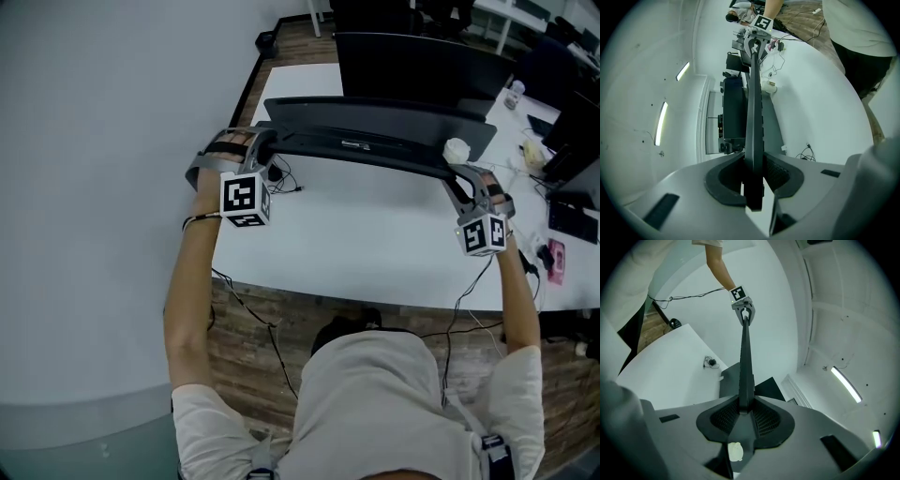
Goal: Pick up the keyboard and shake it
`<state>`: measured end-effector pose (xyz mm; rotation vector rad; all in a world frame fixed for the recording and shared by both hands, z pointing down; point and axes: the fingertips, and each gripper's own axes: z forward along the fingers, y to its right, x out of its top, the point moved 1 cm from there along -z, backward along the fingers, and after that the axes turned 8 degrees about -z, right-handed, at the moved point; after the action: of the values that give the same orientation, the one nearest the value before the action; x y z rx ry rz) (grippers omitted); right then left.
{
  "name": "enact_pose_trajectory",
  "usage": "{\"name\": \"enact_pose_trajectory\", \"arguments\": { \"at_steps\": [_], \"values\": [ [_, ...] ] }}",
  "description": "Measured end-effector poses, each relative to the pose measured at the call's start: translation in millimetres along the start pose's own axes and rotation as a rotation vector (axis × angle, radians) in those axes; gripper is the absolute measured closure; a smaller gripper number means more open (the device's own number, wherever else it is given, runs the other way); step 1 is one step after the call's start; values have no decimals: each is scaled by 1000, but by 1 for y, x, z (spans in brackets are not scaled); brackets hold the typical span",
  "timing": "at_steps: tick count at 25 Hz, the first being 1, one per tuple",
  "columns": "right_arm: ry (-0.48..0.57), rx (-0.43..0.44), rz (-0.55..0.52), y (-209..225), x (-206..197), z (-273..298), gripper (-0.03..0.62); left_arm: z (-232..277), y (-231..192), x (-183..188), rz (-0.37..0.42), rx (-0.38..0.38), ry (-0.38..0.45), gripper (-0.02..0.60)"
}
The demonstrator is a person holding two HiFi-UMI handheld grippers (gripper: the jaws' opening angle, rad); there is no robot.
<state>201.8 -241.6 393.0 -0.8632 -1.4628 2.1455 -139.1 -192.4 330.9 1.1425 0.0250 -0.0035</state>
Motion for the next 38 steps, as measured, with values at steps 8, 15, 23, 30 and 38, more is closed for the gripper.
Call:
{"name": "enact_pose_trajectory", "arguments": {
  "at_steps": [8, 15, 23, 30, 38],
  "values": [
    [4, -114, -159, 40, -2, -3, 476, -17, 1, 8, -113, 198, -69, 469],
    [3, -298, -479, 123, 44, 2, 474, -41, -12, -25, -266, 442, -107, 471],
    [13, -491, -621, 130, 60, -14, 473, -58, 1, -23, -350, 618, -153, 468],
    [4, -428, -577, 127, 48, -1, 471, -41, -4, -26, -333, 570, -132, 468],
    [30, -21, -332, 55, 3, 52, 473, 17, 66, -25, -304, 240, -71, 469]
  ]
}}
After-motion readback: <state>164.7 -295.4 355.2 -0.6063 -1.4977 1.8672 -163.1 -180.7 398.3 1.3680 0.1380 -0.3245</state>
